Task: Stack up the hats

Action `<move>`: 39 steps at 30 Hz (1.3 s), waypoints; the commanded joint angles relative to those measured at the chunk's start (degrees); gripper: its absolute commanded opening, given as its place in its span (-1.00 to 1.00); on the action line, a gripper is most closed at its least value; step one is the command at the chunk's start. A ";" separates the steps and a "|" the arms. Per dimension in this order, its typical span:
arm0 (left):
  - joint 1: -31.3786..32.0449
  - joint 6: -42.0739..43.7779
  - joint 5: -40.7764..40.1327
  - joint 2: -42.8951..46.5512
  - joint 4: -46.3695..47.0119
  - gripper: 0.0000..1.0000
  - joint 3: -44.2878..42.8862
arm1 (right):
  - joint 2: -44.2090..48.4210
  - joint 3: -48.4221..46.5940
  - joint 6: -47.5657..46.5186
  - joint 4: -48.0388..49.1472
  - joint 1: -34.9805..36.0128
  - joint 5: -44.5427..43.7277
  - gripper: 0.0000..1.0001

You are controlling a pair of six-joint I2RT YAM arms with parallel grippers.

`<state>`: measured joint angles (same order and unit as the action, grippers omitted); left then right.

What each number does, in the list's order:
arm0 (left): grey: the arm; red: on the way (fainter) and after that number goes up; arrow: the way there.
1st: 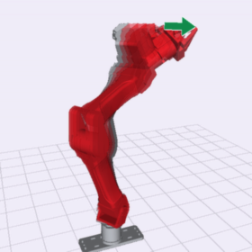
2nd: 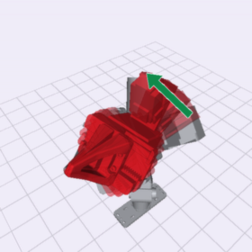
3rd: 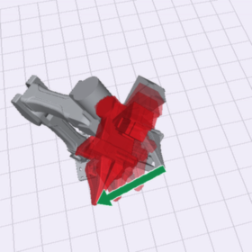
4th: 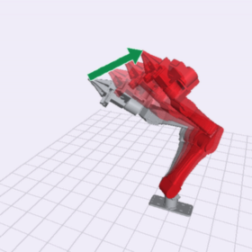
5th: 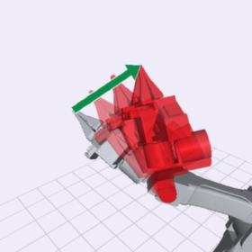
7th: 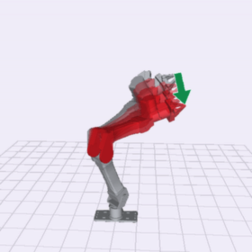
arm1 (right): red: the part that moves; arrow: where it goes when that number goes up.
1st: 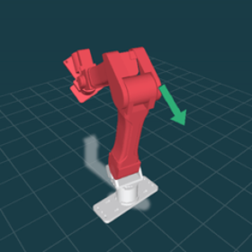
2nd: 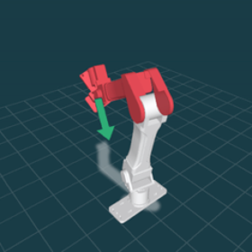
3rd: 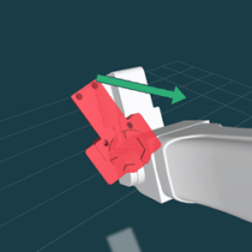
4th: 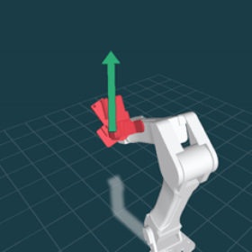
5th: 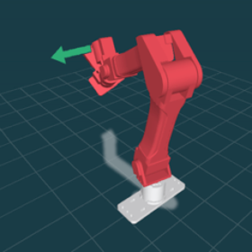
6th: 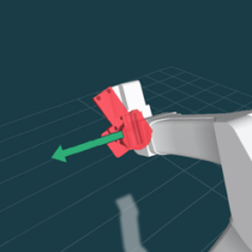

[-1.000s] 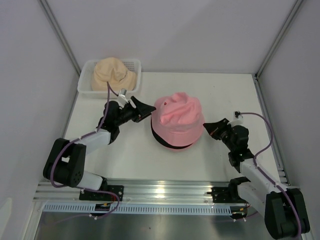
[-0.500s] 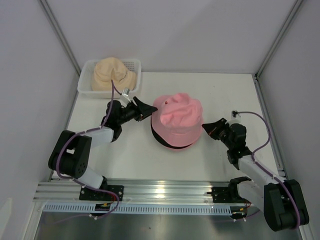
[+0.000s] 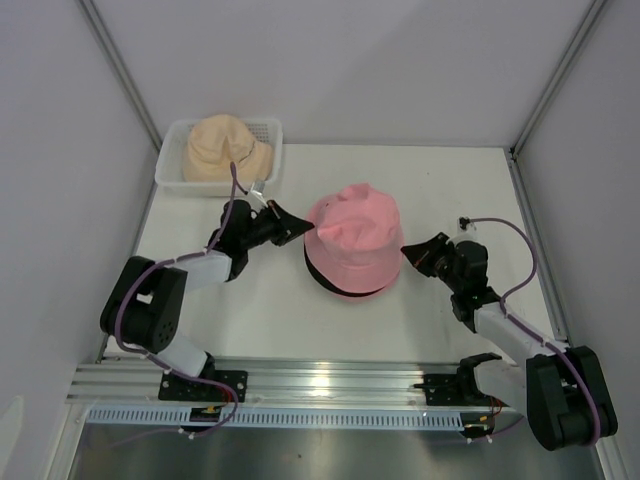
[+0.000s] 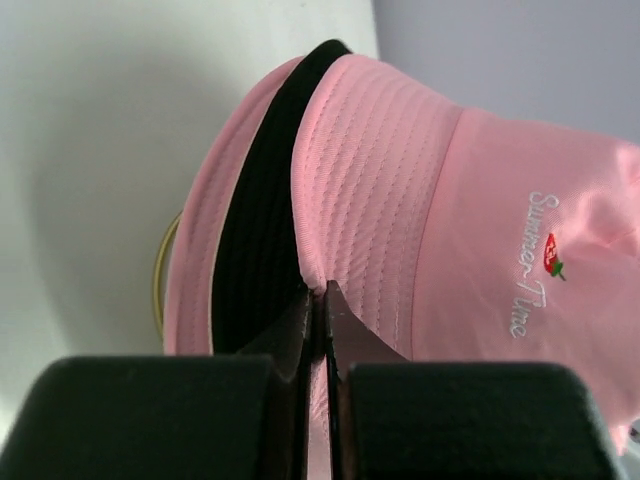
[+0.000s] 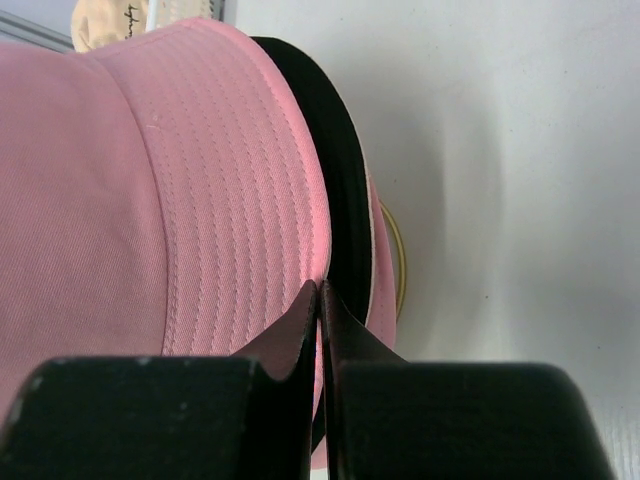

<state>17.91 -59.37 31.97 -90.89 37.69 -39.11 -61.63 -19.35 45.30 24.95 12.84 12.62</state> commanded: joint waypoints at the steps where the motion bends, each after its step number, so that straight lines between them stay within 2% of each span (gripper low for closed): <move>1: 1.24 7.95 -10.94 5.10 -13.85 -0.99 -1.32 | -0.69 -1.66 -2.67 -2.53 0.43 -2.86 -1.00; 4: 1.42 10.85 -13.59 6.87 -19.67 -0.99 -0.88 | -1.21 -0.95 -2.85 -3.24 0.34 -3.31 -1.00; 10: 2.74 11.65 -11.58 5.99 -17.91 -0.99 2.37 | -2.53 -0.25 -2.85 -2.28 0.34 -3.22 -1.00; 19: 5.55 14.73 -18.95 4.85 -24.50 -0.99 2.47 | -2.36 -1.39 -4.78 -3.94 0.52 -3.75 -1.00; 24: 6.78 15.34 -19.83 4.05 -25.39 -0.99 2.64 | -4.29 -2.44 -5.31 -3.77 0.69 -2.61 -1.00; 28: 7.05 18.49 -19.83 7.04 -27.57 -0.99 1.50 | -4.03 -4.72 -6.97 -5.78 0.61 -2.43 -1.00; 30: 7.05 19.82 -20.80 9.66 -30.38 -0.92 -0.51 | -3.77 -6.91 -9.68 -7.45 0.52 -1.47 -0.85; 31: 7.05 21.56 -21.76 10.64 -33.62 -0.74 -2.09 | -3.59 -9.97 -10.66 -10.68 0.34 -1.29 -0.73; 32: 7.05 22.45 -22.12 11.43 -35.22 -0.61 -3.93 | -2.98 -11.48 -11.71 -12.28 0.43 -1.11 -0.49; 33: 7.05 23.16 -22.64 13.35 -36.45 -0.45 -4.65 | -2.63 -13.06 -12.68 -15.25 0.17 -1.02 -0.40; 34: 6.96 24.64 -23.61 14.24 -39.33 -0.18 -5.53 | -2.19 -14.82 -14.52 -16.85 0.08 -0.93 -0.29; 35: 6.96 25.44 -24.23 15.30 -40.41 -0.05 -8.15 | -1.14 -18.14 -15.58 -18.34 -0.70 -0.24 -0.02; 36: 6.96 26.06 -25.01 16.35 -41.55 0.09 -9.04 | -0.61 -20.18 -16.55 -19.84 -1.23 0.12 0.12; 37: 6.79 27.46 -25.81 18.45 -42.43 0.38 -9.83 | -0.17 -22.20 -18.21 -23.25 -1.85 0.64 0.31; 38: 6.61 28.17 -27.73 19.51 -43.83 0.52 -12.02 | 0.01 -24.39 -19.36 -24.85 -2.55 1.52 0.62; 39: 6.26 28.78 -28.62 20.39 -44.37 0.60 -13.95 | 0.01 -29.29 -20.15 -27.99 -4.12 2.66 0.73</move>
<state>24.82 -35.97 8.56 -75.70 -1.39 -46.37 -63.88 -39.44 31.31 4.56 11.16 13.13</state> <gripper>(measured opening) 0.761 0.819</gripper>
